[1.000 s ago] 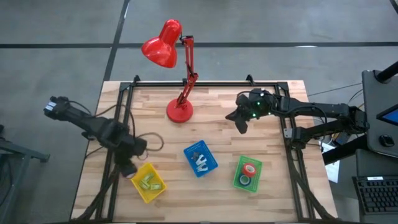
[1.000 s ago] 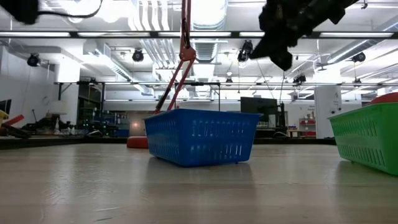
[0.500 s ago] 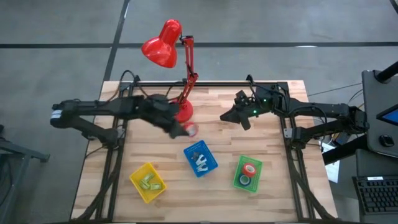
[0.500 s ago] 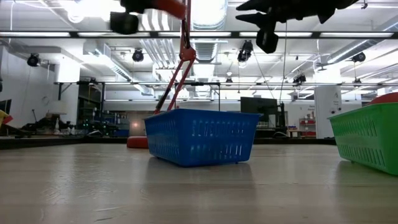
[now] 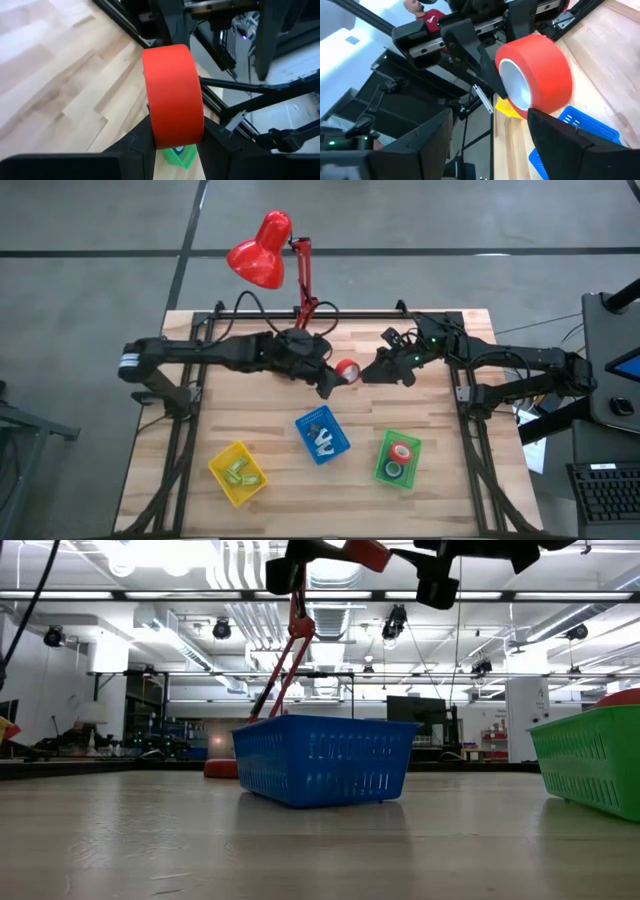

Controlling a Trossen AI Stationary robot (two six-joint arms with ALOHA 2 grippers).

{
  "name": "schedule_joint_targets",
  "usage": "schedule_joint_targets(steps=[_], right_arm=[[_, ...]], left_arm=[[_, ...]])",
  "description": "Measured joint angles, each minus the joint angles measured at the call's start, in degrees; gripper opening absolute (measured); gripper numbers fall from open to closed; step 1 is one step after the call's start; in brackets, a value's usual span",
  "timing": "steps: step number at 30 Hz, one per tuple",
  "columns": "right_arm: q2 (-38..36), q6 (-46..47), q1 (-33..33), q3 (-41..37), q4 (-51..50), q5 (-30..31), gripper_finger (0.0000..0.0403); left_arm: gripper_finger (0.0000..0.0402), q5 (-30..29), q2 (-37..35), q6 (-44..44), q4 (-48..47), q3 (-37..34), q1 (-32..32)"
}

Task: Pick and place Stapler, Stapler remover, tape
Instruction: Put the orange tape into the green bin

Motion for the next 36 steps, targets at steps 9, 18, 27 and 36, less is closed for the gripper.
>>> schedule_joint_targets(steps=[9,18,27,36], right_arm=[[0.00,0.12,0.37,0.07,0.53,1.12,0.0257],[-0.79,2.98,1.43,-0.04,-4.80,-9.91,0.0240],[-0.51,-0.11,1.22,-0.04,-0.29,-2.03,0.0268],[-0.20,-0.84,1.21,-0.02,4.67,4.15,0.0294]], left_arm=[[0.0117,-1.70,1.91,2.00,1.53,1.87,0.52],[0.0114,0.53,-3.18,1.61,1.59,1.90,0.29],[0.0113,2.06,-3.82,0.18,4.17,1.70,0.06],[0.0117,3.90,-1.88,-0.31,7.48,1.57,-0.61]])
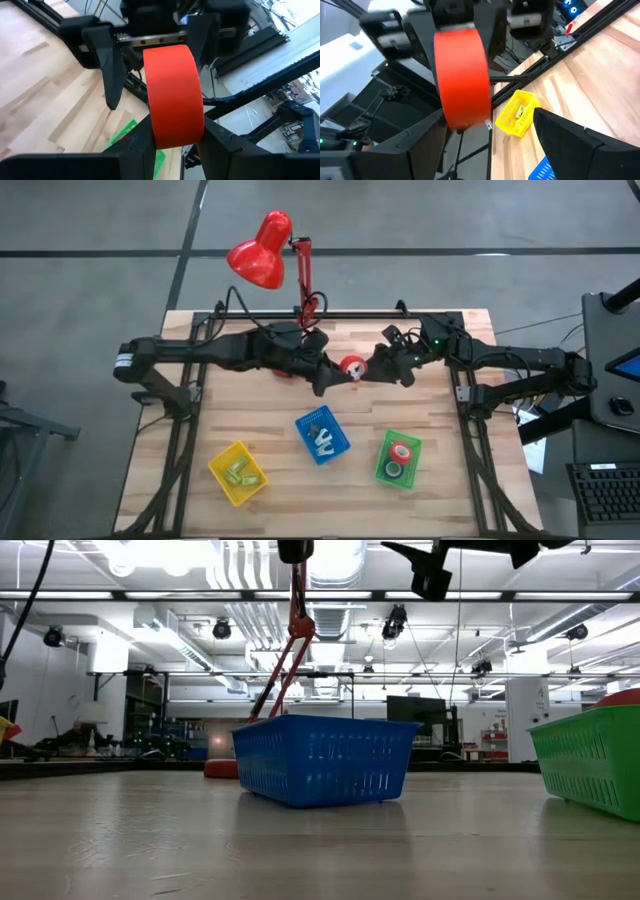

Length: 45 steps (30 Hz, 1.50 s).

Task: Pick and place Stapler, Stapler remover, tape
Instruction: Put the orange tape into the green bin

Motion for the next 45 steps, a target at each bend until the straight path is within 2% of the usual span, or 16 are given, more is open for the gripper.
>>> schedule_joint_targets(steps=[4,8,19,22,28,34,40,45], right_arm=[[0.02,-0.22,0.00,0.00,0.63,0.37,0.0285],[0.02,-0.19,0.02,0.00,3.57,0.41,0.0251],[0.02,-0.90,0.00,0.00,2.72,-1.39,0.0101],[0.00,-0.65,0.00,0.00,2.76,-1.90,0.0095],[0.04,5.20,-0.01,0.00,1.79,-7.97,0.0104],[-0.04,6.00,1.57,-0.02,-11.75,-15.21,0.0111],[-0.09,5.11,3.37,-0.02,-30.71,-20.83,0.0102],[-0.09,3.97,7.15,-0.02,-49.14,-18.87,0.0110]], left_arm=[[0.0115,1.11,0.67,0.08,-0.34,-0.32,0.00],[0.0121,1.51,0.60,0.06,0.03,-1.10,0.01],[0.0129,1.77,0.62,1.53,0.65,-1.84,0.46],[0.0129,1.79,0.62,1.70,0.97,-1.84,0.67],[0.0136,2.63,0.62,1.52,-0.22,-1.84,0.77],[0.0199,3.54,0.60,2.36,-4.34,-1.83,1.54],[0.0254,4.34,0.54,5.18,-14.29,-1.84,2.01],[0.0261,4.59,0.51,8.11,-21.93,-1.84,2.03]])
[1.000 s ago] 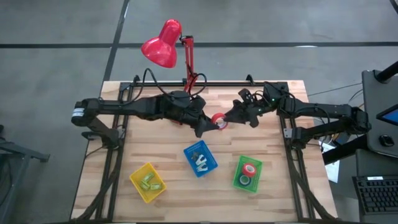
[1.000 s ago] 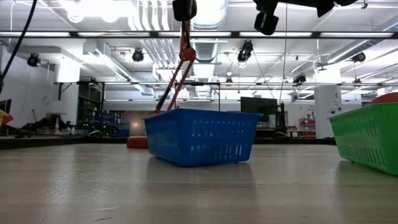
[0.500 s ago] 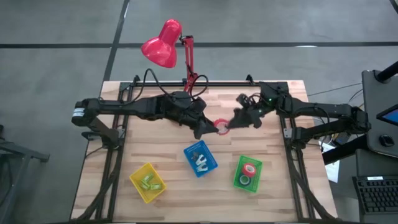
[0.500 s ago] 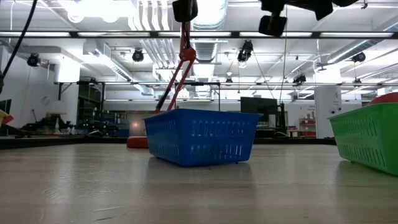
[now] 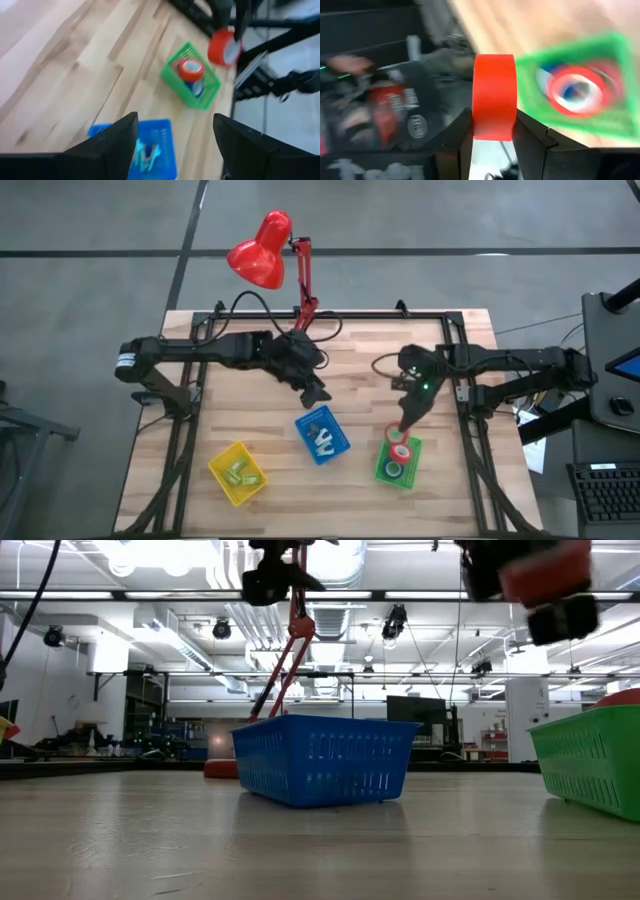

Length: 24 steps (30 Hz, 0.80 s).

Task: Pick and place Stapler, Stapler remover, tape
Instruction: Put the orange tape into the green bin

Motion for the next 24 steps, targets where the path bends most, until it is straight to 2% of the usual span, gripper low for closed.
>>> schedule_joint_targets(steps=[4,9,14,17,24], right_arm=[[0.13,1.26,2.72,0.00,-9.81,6.67,0.0113],[0.13,3.53,4.81,0.00,-14.88,15.74,0.0114],[0.26,6.64,7.46,0.00,-14.66,16.28,0.0115],[1.03,8.85,9.51,-0.01,-14.96,19.73,0.0119],[6.11,11.84,12.84,-0.04,-14.94,21.68,0.0169]], left_arm=[[0.0261,0.04,0.00,2.55,-3.78,0.00,-0.02],[0.0261,0.22,0.00,7.51,-7.80,0.00,-0.09],[0.0261,0.23,0.00,10.83,-10.87,0.00,-0.09],[0.0261,0.24,0.00,12.05,-11.75,0.00,-0.11],[0.0261,1.74,0.00,16.21,-14.19,0.00,-0.26]])
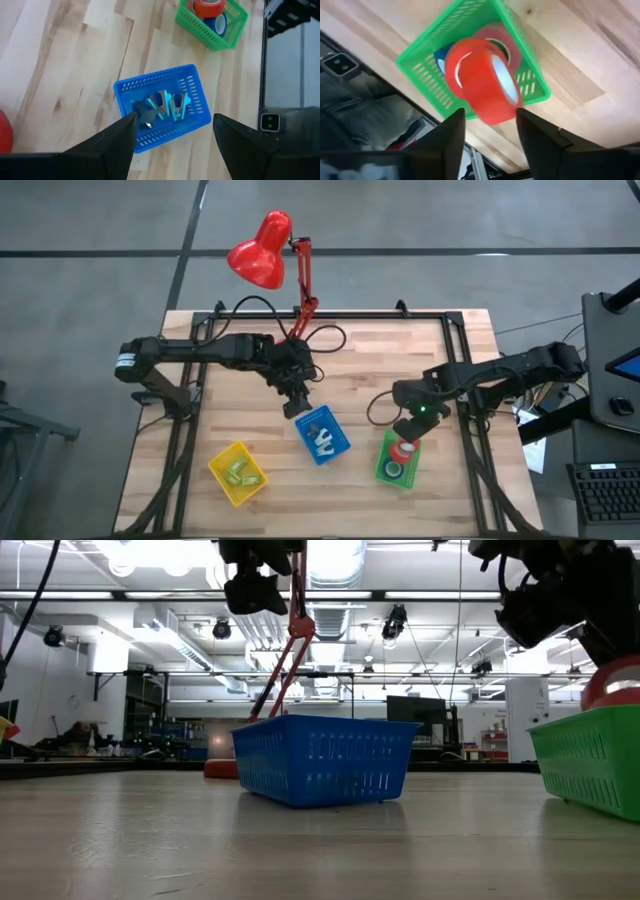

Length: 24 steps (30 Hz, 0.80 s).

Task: Pick and place Stapler, Stapler remover, tape
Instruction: Put the orange tape into the green bin, then return to Home Position

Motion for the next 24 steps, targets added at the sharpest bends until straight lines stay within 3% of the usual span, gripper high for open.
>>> schedule_joint_targets(steps=[7,12,15,19,22,24], right_arm=[[2.50,2.10,0.27,1.22,0.15,0.45,0.0227],[0.05,-0.26,2.18,3.98,0.29,6.92,0.0219],[-1.60,-2.21,3.53,4.70,2.34,8.65,0.0187],[-2.34,-2.80,5.24,4.72,4.13,9.02,0.0102],[-2.29,-5.78,5.90,4.67,5.58,9.44,0.0027],[-2.42,-9.73,6.57,4.66,11.65,13.05,0.0017]], left_arm=[[0.0254,-0.21,-0.03,5.80,-0.71,-0.24,-0.02],[0.0198,0.19,-0.28,8.95,-0.26,-2.61,-0.11],[0.0133,0.18,-1.12,9.57,1.85,-5.54,-0.13],[0.0028,1.07,-3.42,9.39,6.52,-11.53,-0.12],[0.0011,4.74,-7.16,7.28,14.65,-18.38,-0.11],[0.0009,6.31,-10.70,4.27,21.70,-23.87,-0.11]])
